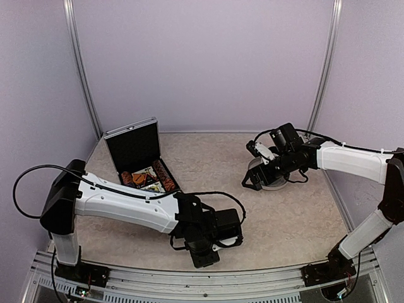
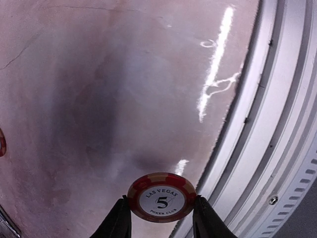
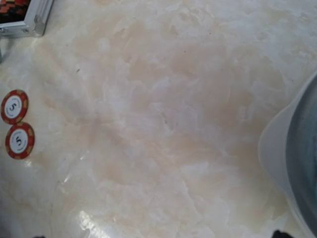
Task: Pack up texas hold em set
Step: Pass from the left arm to the right
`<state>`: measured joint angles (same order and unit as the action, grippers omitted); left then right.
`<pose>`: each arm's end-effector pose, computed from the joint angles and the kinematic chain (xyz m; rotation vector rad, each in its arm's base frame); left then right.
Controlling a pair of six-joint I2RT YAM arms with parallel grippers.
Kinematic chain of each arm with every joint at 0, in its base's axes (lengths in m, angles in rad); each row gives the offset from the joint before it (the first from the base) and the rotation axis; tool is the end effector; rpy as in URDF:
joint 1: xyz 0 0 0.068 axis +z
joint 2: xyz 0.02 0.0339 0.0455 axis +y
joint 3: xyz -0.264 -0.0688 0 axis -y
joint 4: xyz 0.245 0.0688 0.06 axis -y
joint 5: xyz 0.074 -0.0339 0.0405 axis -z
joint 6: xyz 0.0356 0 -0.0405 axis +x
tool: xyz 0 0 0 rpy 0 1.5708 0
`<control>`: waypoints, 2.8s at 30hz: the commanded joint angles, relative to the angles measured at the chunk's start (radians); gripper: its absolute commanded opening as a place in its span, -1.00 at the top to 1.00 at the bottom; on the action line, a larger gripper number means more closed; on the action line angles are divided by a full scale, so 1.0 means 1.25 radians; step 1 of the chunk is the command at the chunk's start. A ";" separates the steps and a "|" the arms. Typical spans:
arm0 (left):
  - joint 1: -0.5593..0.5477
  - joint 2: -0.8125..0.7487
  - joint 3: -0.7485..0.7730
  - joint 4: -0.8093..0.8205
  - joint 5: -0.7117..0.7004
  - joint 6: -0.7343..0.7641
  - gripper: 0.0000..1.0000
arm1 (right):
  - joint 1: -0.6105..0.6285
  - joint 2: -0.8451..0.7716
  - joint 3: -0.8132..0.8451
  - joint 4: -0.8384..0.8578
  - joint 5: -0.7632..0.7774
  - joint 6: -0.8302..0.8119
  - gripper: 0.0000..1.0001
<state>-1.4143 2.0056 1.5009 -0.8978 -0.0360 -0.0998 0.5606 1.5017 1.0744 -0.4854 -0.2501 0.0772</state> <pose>0.0625 -0.3880 0.1790 1.8241 2.3712 -0.1342 0.2629 0.1755 0.2441 -0.7120 2.4340 0.5737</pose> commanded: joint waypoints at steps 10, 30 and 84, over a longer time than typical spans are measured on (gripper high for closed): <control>0.194 -0.109 -0.087 0.064 -0.027 0.043 0.22 | 0.002 -0.007 0.016 -0.007 0.003 0.003 -0.98; 0.414 -0.168 -0.058 0.093 -0.019 0.077 0.21 | 0.019 0.070 0.028 0.151 -0.199 0.114 -0.86; 0.417 -0.227 -0.091 0.146 -0.050 0.058 0.21 | 0.155 0.480 0.221 0.615 -0.609 0.570 0.53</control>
<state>-0.8978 1.7233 1.3918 -0.7296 -0.0772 -0.0219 0.7406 2.0796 1.3178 0.2596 -0.9825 0.7834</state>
